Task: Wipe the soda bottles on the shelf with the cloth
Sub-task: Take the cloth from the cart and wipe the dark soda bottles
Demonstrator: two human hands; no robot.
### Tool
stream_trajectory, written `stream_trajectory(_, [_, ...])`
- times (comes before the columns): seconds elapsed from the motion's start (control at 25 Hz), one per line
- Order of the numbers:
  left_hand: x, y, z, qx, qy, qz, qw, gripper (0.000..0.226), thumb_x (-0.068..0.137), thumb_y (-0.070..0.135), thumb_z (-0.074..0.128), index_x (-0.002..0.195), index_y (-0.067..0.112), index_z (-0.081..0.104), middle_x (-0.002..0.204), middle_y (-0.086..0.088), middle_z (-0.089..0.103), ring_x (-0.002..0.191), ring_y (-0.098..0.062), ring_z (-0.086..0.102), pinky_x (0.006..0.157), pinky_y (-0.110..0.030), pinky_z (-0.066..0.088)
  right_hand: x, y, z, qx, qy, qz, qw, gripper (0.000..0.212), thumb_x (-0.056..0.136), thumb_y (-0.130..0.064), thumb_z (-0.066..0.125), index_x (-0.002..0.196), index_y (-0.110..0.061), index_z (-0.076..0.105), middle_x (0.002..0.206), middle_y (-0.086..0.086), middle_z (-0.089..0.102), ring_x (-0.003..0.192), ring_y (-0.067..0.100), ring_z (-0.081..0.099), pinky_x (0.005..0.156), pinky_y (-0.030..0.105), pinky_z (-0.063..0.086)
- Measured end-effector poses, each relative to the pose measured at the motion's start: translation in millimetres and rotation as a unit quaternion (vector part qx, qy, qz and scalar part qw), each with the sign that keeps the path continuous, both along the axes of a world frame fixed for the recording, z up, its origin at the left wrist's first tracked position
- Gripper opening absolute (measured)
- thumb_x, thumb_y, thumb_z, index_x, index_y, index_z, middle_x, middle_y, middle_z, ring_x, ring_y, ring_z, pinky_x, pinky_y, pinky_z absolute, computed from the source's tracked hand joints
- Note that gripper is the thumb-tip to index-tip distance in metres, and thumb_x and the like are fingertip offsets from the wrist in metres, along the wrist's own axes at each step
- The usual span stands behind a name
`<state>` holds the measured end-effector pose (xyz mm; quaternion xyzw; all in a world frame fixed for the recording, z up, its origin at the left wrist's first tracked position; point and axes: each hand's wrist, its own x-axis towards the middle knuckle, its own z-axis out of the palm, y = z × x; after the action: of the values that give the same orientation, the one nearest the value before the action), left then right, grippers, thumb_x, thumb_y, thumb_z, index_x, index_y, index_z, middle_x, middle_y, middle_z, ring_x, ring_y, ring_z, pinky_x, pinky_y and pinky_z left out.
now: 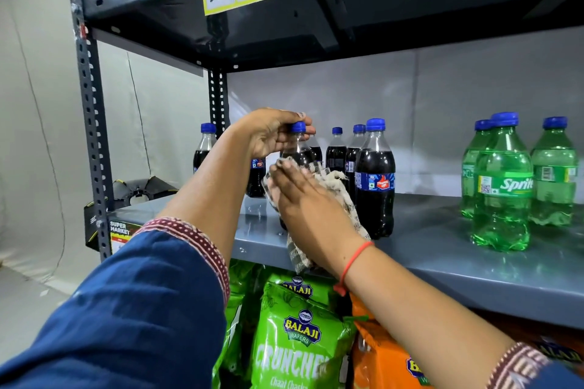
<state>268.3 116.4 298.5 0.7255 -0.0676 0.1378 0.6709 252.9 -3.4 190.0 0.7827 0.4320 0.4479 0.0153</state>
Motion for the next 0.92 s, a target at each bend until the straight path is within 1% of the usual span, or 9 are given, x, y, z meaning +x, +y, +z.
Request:
stream_trajectory(0.2, [0, -3, 1, -0.011, 0.007, 0.002, 1.000, 0.016, 0.089, 0.012, 0.051, 0.087, 0.002, 0.064, 0.064, -0.004, 0.073, 0.059, -0.011, 0.069, 0.065, -0.021, 0.056, 0, -3, 15, 0.007, 0.037, -0.015, 0.999, 0.053, 0.097, -0.003, 0.032, 0.146, -0.008, 0.014, 0.158, 0.011, 0.005, 0.144, 0.027, -0.003, 0.116, 0.036, -0.001])
stream_trajectory(0.32, [0, -1, 0, 0.004, -0.002, 0.003, 1.000, 0.016, 0.089, 0.014, 0.051, 0.089, 0.003, 0.063, 0.066, -0.003, 0.074, 0.065, -0.012, 0.069, 0.066, -0.021, 0.056, -3, -3, 7, -0.102, 0.034, -0.014, 0.994, 0.051, 0.095, -0.006, 0.040, 0.143, -0.008, 0.027, 0.157, 0.010, 0.007, 0.144, 0.026, -0.002, 0.116, 0.037, 0.000])
stream_trajectory(0.48, [1, -1, 0, 0.013, 0.004, 0.005, 1.000, 0.016, 0.089, 0.015, 0.051, 0.089, 0.005, 0.063, 0.063, -0.001, 0.074, 0.062, -0.009, 0.069, 0.068, -0.020, 0.055, -2, -5, 16, -0.035, 0.026, 0.014, 0.999, 0.049, 0.095, -0.003, 0.042, 0.142, -0.010, 0.032, 0.156, 0.008, 0.019, 0.144, 0.027, 0.008, 0.116, 0.036, 0.004])
stream_trajectory(0.56, [2, 0, 0, 0.007, 0.001, 0.001, 1.000, 0.016, 0.089, 0.014, 0.051, 0.089, 0.005, 0.063, 0.065, -0.001, 0.074, 0.062, -0.010, 0.069, 0.070, -0.021, 0.055, 1, -1, 9, -0.116, 0.016, 0.015, 0.993, 0.051, 0.093, -0.002, 0.045, 0.142, -0.009, 0.031, 0.156, 0.007, 0.019, 0.144, 0.026, 0.007, 0.116, 0.038, 0.003])
stream_trajectory(0.64, [2, 0, -1, 0.003, 0.002, -0.001, 1.000, 0.017, 0.090, 0.014, 0.050, 0.092, 0.003, 0.063, 0.064, -0.002, 0.074, 0.060, -0.010, 0.070, 0.065, -0.021, 0.057, 5, -2, 13, -0.125, 0.007, 0.024, 0.992, 0.051, 0.089, 0.000, 0.050, 0.138, -0.010, 0.039, 0.154, 0.007, 0.024, 0.143, 0.027, 0.013, 0.118, 0.042, 0.014])
stream_trajectory(0.72, [1, -1, 0, 0.004, 0.007, 0.002, 1.000, 0.018, 0.090, 0.014, 0.049, 0.093, 0.002, 0.063, 0.065, -0.003, 0.073, 0.058, -0.009, 0.069, 0.058, -0.020, 0.057, 9, -2, 18, -0.050, 0.008, 0.050, 0.997, 0.045, 0.087, 0.002, 0.053, 0.131, -0.010, 0.050, 0.148, 0.010, 0.038, 0.139, 0.030, 0.026, 0.113, 0.046, 0.028])
stream_trajectory(0.8, [1, -1, 0, 0.005, 0.006, 0.003, 1.000, 0.017, 0.090, 0.014, 0.049, 0.091, 0.004, 0.063, 0.072, -0.005, 0.073, 0.060, -0.010, 0.069, 0.064, -0.021, 0.057, 9, 5, 15, -0.097, 0.025, 0.036, 0.994, 0.044, 0.086, 0.001, 0.055, 0.128, -0.010, 0.050, 0.147, 0.013, 0.038, 0.136, 0.034, 0.030, 0.105, 0.050, 0.039])
stream_trajectory(0.88, [2, 0, 0, 0.005, 0.004, 0.003, 1.000, 0.017, 0.090, 0.014, 0.050, 0.094, 0.003, 0.062, 0.071, -0.004, 0.074, 0.061, -0.010, 0.070, 0.067, -0.021, 0.056, 9, 7, 12, -0.167, 0.030, -0.004, 0.985, 0.044, 0.087, -0.002, 0.053, 0.129, -0.011, 0.046, 0.150, 0.012, 0.031, 0.137, 0.033, 0.028, 0.104, 0.047, 0.040])
stream_trajectory(0.92, [2, 0, 0, 0.007, 0.007, 0.005, 1.000, 0.018, 0.090, 0.015, 0.050, 0.096, 0.003, 0.063, 0.068, -0.002, 0.074, 0.062, -0.010, 0.069, 0.065, -0.021, 0.055, 11, 7, 15, -0.139, 0.032, 0.000, 0.990, 0.041, 0.088, -0.003, 0.052, 0.128, -0.011, 0.048, 0.149, 0.012, 0.033, 0.137, 0.032, 0.029, 0.107, 0.044, 0.037])
